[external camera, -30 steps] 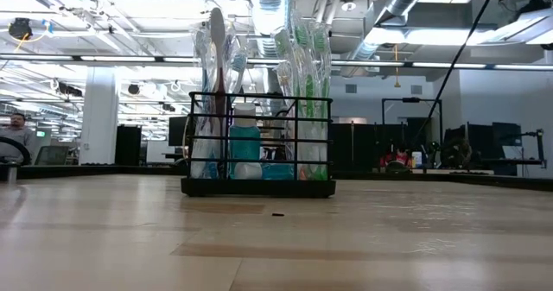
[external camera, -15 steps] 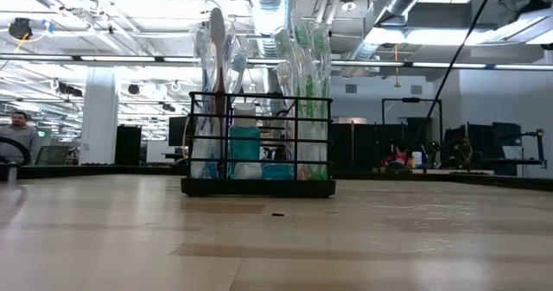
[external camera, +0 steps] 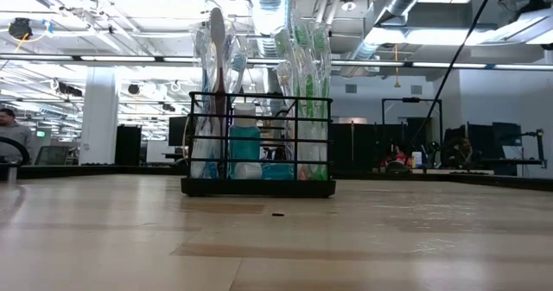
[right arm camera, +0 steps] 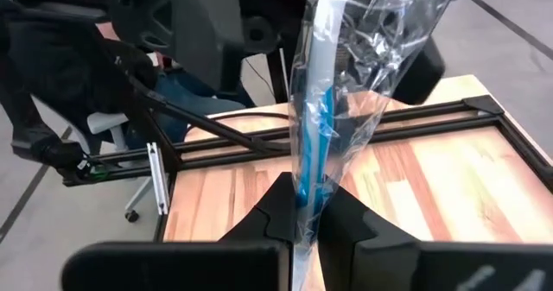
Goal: Pick & Place toothbrushing station
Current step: Put the blue toothbrush into the top left section of the mesh organizer
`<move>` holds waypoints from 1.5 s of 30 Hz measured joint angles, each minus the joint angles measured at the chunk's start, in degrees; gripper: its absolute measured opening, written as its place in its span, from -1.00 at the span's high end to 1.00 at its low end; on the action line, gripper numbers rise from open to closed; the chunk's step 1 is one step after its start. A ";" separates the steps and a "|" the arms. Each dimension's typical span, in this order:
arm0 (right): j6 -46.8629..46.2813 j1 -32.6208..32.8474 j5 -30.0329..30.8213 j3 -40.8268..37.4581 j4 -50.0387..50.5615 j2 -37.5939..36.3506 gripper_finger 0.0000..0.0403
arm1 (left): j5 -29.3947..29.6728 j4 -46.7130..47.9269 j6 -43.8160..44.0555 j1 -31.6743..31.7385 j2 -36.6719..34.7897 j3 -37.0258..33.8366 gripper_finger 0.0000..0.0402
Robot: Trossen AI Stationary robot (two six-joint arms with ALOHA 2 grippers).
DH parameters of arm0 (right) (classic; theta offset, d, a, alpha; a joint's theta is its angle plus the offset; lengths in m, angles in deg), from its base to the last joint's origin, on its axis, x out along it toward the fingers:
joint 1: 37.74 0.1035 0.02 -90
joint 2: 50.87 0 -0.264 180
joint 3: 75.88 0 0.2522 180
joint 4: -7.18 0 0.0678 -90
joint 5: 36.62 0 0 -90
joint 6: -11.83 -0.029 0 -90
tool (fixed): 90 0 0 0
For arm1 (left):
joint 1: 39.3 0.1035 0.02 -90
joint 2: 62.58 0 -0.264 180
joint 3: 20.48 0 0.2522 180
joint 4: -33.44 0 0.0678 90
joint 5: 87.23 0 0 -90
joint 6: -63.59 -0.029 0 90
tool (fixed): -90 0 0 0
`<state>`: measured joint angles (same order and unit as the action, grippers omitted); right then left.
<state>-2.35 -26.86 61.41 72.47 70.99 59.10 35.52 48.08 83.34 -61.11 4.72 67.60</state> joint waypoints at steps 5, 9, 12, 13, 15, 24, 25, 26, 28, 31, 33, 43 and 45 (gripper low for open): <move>0.02 0.32 1.60 0.00 1.13 0.00 0.92 | 1.31 -0.40 0.00 0.16 0.06 0.00 0.04; 0.47 0.31 2.51 0.00 1.20 0.00 0.92 | 1.56 -0.58 0.00 0.16 0.06 0.00 0.32; 0.51 0.31 2.49 0.00 1.68 0.00 0.92 | 1.66 -0.56 -0.13 0.21 0.06 -0.02 0.68; 0.53 0.31 2.49 0.00 1.76 0.00 0.92 | 1.65 -0.56 -0.27 0.41 0.06 -0.02 0.81; 0.59 0.31 2.36 0.00 2.00 0.00 0.88 | 1.43 -0.41 -0.43 0.82 0.06 -0.04 0.93; -2.39 0.09 -7.11 -0.02 0.51 -1.46 0.17 | 2.73 -0.33 -2.75 -1.41 -0.38 -0.04 0.97; -2.79 0.35 -7.85 0.00 0.77 -2.09 0.04 | 3.51 -0.30 -3.65 -2.07 -0.38 -0.04 0.97; -2.86 0.47 -9.00 0.00 1.10 -2.52 -0.10 | 4.80 0.09 -4.69 -2.83 -0.37 -0.04 0.98; -2.97 0.78 -11.36 0.04 1.49 -3.22 -0.36 | 8.76 0.71 -7.09 -4.59 -0.33 -0.07 0.98; -4.44 1.13 -15.74 0.04 2.57 -4.33 -0.68 | 16.64 0.94 -10.96 -7.50 -0.18 -0.07 0.98; -6.91 1.14 -18.25 0.02 2.98 -5.35 -0.85 | 21.63 2.32 -13.30 -9.15 -0.08 -0.07 0.98; -9.88 2.99 -18.68 0.04 -1.60 -7.91 -0.83 | 30.64 7.75 -1.01 -11.27 -0.03 -13.30 0.99; -9.87 3.47 -18.64 0.04 -2.58 -7.81 -0.83 | 31.64 7.12 1.89 -11.60 -0.03 -17.14 0.99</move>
<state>-12.22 -23.39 42.78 72.51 68.42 51.29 67.16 55.19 85.22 -72.72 4.69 50.47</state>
